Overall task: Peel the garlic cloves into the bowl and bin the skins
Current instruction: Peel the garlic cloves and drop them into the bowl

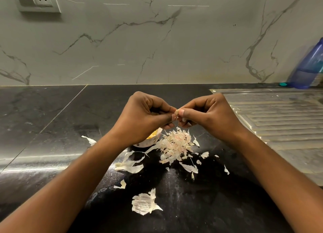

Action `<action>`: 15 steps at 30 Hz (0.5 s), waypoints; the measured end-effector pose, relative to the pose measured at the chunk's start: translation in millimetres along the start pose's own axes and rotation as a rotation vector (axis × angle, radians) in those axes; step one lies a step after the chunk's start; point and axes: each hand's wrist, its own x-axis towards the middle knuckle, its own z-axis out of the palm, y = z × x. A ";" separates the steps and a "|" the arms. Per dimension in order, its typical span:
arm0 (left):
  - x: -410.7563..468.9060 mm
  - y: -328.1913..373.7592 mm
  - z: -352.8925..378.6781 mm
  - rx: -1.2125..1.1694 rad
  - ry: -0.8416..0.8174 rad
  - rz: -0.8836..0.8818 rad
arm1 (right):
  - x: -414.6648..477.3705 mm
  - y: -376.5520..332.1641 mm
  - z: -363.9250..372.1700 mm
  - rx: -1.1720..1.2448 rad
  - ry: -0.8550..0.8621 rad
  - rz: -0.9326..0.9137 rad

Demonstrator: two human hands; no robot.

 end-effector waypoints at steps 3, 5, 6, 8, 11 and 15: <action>-0.3 -0.8 1.5 0.017 -0.002 0.003 | 0.0 2.3 -0.5 -0.005 -0.006 0.006; -0.3 -0.9 1.5 -0.008 0.007 -0.017 | 0.2 3.2 -0.5 -0.003 -0.010 0.007; -0.2 -0.5 1.5 -0.022 0.011 -0.027 | 0.4 3.8 -0.7 0.000 -0.011 0.007; 0.0 0.2 1.8 -0.042 0.019 -0.042 | 0.4 4.2 -0.8 0.002 -0.016 0.005; -0.1 0.6 1.9 -0.065 0.025 -0.071 | 0.2 4.0 0.1 -0.002 -0.020 -0.001; 0.0 1.6 0.7 -0.126 0.032 -0.113 | -0.8 2.8 1.3 0.006 -0.030 -0.026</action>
